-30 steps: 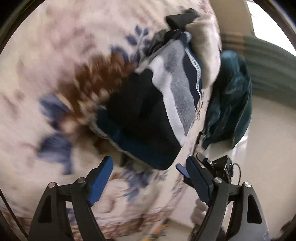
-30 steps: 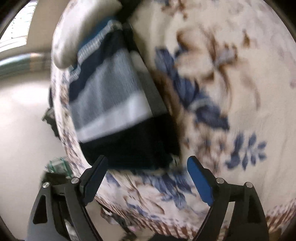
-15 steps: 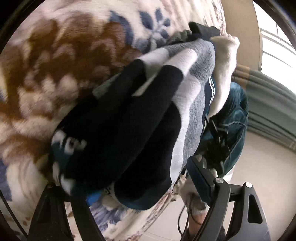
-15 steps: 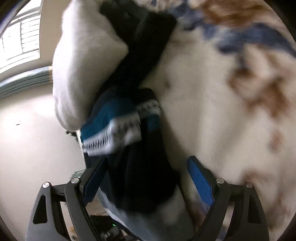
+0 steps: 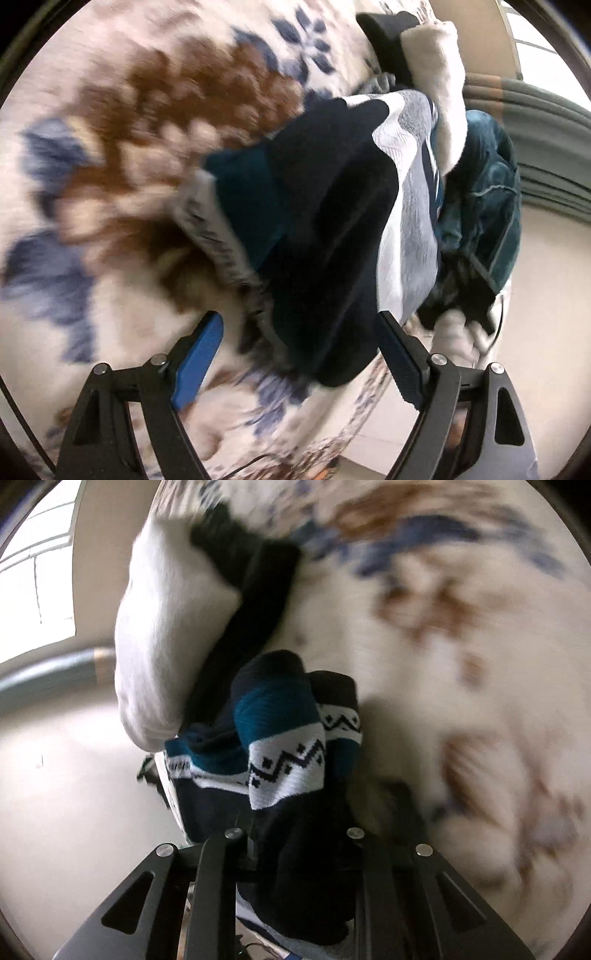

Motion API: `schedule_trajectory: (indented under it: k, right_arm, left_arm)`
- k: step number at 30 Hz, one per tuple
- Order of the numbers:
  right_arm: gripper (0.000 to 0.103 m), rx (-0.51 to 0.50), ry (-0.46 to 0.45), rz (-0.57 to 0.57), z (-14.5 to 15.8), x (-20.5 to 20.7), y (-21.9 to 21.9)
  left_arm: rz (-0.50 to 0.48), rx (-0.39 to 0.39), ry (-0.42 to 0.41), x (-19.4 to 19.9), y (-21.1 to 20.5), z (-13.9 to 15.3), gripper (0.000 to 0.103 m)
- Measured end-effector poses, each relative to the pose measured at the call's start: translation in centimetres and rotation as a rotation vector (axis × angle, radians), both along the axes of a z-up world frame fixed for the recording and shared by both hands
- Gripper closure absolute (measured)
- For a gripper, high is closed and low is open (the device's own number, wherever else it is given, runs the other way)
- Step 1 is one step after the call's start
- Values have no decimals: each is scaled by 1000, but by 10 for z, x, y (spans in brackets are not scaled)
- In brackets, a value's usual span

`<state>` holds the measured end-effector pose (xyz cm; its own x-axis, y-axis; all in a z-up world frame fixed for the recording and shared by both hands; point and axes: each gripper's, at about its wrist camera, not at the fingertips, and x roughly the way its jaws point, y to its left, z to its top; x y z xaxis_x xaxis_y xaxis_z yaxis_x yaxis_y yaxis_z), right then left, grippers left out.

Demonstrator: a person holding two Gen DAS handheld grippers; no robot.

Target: Fold small clothes

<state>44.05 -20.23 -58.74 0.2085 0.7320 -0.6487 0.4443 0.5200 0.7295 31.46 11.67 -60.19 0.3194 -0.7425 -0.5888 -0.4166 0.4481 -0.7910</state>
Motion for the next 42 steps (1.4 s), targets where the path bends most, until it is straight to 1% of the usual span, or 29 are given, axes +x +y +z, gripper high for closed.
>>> schedule_trajectory:
  k: [2,3,4,5,7,9,10,11,12,13,14,15,17,18,20,22,23,24,27,30,33,34,35,36,38,39,41,42]
  right_arm:
    - [82,-13,13,-34,4,-21,-17]
    - [81,-13,14,-38,4,-26,-20]
    - [81,8,13,-35,1,-29,-24]
    - [78,25,19,-33,-3,-28,-28]
    - [64,17,26,-22,-11,-21,-34]
    - [42,23,25,45,-24,-19,-38]
    - [41,40,30,82,-34,-12,-35]
    - [41,74,25,109,-42,-5,-33]
    - [44,87,18,122,-45,-2,-33]
    - [53,76,-6,124,-45,1,-32]
    - [74,78,-12,116,-41,-2,-32]
    - [78,72,-12,111,-39,-2,-31]
    - [82,55,-26,80,-25,-16,-35]
    - [83,51,-22,63,-18,-26,-37]
    - [83,70,1,-7,-5,-54,-43]
    - [84,62,23,-65,6,-92,-49]
    - [84,52,31,-80,10,-106,-49]
    - [84,56,53,-109,12,-129,-50]
    - [84,97,128,-162,2,-170,-47]
    - [83,118,162,-184,-13,-182,-43]
    - [79,120,180,-170,-19,-177,-51]
    - [75,123,185,-152,-18,-174,-55]
    - [68,108,192,-123,-16,-173,-58]
    - [65,83,191,-96,-11,-171,-53]
    - [63,39,179,-42,-3,-169,-54]
    - [56,22,179,-21,0,-170,-60]
    - [55,-14,173,0,8,-171,-68]
    - [55,-30,167,11,13,-172,-72]
  left_arm:
    - [42,-69,-5,13,-7,-11,20]
    - [64,-78,3,20,-9,-17,20]
    - [94,-87,5,27,-9,-21,20]
    - [118,-95,13,30,-8,-24,20]
    - [156,-93,0,37,-8,-23,20]
    - [155,-59,-35,39,-10,-16,20]
    - [148,-52,-53,39,-10,-13,25]
    - [140,-42,-61,40,-7,-9,32]
    - [135,-40,-68,42,-4,-7,32]
    - [131,-39,-73,46,1,-5,32]
    - [129,-37,-74,47,7,-3,32]
    - [124,-43,-74,49,13,-1,33]
    - [91,-53,-75,62,21,2,33]
    - [61,-38,-83,68,25,4,33]
    - [-27,19,-117,86,29,12,33]
    - [-107,46,-135,105,31,17,33]
    - [-125,51,-134,111,32,17,33]
    - [-142,42,-127,120,35,15,32]
    - [-166,28,-84,140,41,4,32]
    - [-147,4,-54,148,47,-4,32]
    - [-125,-21,-42,152,54,-11,32]
    - [-118,-36,-37,149,57,-14,32]
    - [-106,-46,-33,149,59,-15,32]
    - [-96,-58,-31,149,60,-16,32]
    - [-78,-75,-27,153,59,-18,31]
    - [-75,-75,-20,154,58,-18,31]
    - [-98,-58,-38,157,58,-14,31]
    - [-117,-36,-56,158,56,-9,31]
